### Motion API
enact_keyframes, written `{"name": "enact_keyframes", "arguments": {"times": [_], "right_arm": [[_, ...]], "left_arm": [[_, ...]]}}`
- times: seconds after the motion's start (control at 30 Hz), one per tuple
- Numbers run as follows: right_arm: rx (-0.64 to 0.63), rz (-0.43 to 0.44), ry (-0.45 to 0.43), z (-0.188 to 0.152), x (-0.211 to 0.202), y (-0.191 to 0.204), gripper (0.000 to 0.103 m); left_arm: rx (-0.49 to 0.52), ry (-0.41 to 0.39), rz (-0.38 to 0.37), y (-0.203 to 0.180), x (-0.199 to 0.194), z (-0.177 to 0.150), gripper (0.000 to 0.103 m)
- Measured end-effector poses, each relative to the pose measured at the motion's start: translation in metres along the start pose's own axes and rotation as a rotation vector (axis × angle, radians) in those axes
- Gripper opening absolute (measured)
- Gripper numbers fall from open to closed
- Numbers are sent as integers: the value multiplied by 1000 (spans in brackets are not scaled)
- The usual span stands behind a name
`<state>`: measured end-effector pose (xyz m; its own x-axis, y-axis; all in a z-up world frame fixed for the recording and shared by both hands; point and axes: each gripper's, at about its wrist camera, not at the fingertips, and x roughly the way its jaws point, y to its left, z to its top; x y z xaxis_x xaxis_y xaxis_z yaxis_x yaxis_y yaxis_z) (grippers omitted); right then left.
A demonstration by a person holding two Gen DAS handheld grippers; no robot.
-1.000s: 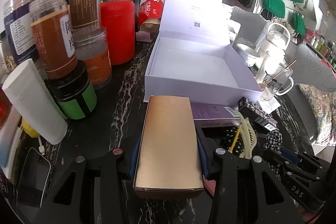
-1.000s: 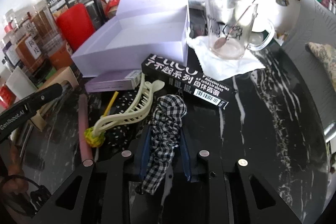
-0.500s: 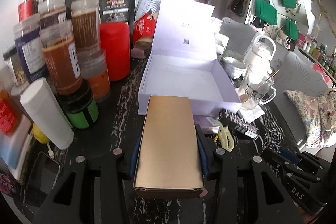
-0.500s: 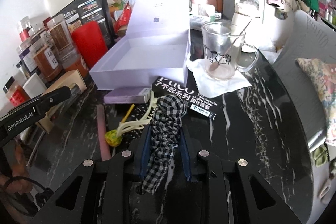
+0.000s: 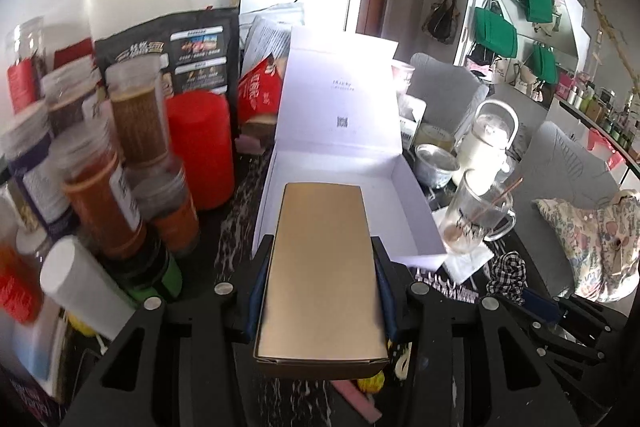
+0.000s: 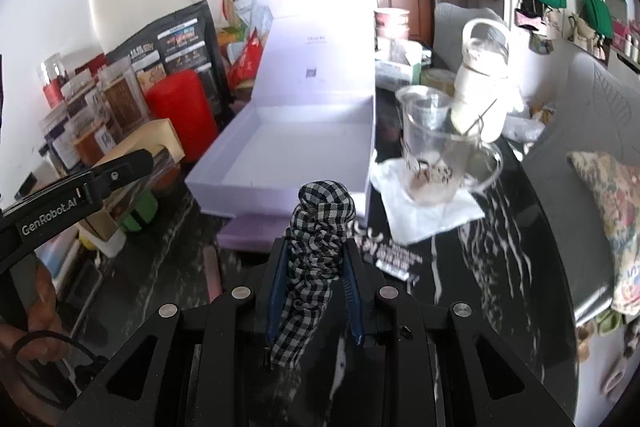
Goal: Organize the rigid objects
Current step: 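Carry the gold box and scrunchie over the open white box with both tools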
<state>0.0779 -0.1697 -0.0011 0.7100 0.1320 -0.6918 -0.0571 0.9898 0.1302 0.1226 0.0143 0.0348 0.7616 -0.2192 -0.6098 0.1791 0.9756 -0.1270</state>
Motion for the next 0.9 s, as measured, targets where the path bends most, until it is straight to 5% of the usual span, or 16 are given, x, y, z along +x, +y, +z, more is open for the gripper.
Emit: {"name": "enact_keyframes", "arguments": {"times": [0.9], "right_arm": [[1, -28, -61, 101, 38, -4, 26]], "left_arm": [[74, -30, -48, -9, 57, 83, 45]]}}
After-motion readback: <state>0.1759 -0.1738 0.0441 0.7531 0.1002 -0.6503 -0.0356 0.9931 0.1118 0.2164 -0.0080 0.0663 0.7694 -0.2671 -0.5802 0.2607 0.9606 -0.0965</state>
